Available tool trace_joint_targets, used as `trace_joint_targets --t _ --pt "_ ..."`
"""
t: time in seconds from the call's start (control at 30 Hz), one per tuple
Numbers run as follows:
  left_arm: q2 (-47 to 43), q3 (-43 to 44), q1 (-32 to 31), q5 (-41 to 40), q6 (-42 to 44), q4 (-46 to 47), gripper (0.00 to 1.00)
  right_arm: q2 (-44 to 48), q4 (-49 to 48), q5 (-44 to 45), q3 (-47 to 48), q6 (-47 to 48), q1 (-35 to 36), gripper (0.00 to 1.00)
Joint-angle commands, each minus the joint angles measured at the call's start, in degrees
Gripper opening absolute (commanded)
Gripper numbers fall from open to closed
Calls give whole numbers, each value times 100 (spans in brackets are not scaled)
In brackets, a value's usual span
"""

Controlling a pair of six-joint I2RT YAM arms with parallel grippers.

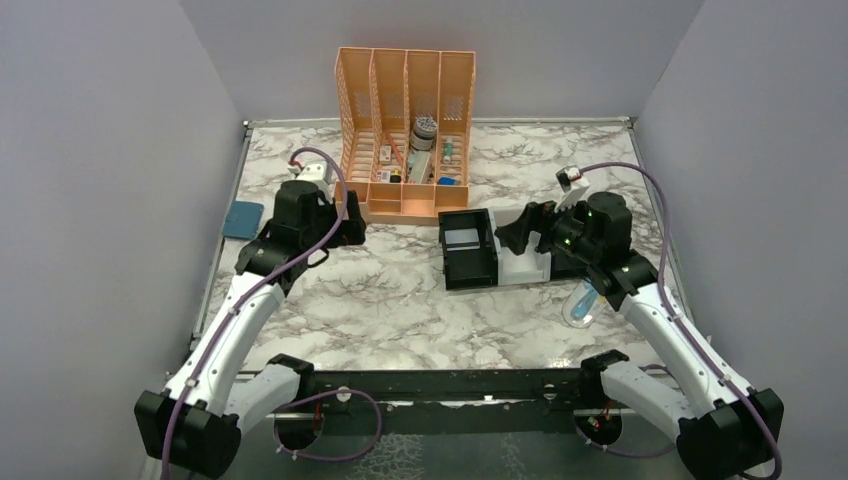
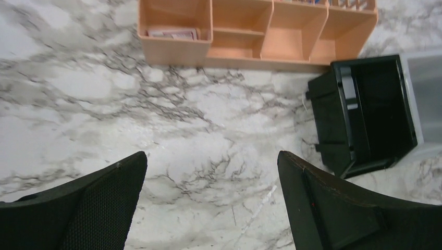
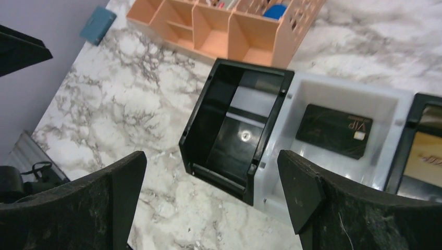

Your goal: Take the credit cards out of the card holder

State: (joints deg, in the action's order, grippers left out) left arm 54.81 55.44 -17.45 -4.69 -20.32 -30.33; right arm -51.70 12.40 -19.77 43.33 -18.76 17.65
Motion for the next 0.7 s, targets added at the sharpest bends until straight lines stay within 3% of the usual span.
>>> trace_joint_targets --t 0.0,0.37,0.67 --pt "374 -450 0 1262 -240 437 99 -365 254 -445 -35 -386 -71 99" --pt "719 -1109 -306 1609 -470 684 99 -1558 1171 496 242 -348 -112 99" --pt "533 -1191 -328 1065 -606 768 99 -2439 988 -428 478 -234 -118 91"
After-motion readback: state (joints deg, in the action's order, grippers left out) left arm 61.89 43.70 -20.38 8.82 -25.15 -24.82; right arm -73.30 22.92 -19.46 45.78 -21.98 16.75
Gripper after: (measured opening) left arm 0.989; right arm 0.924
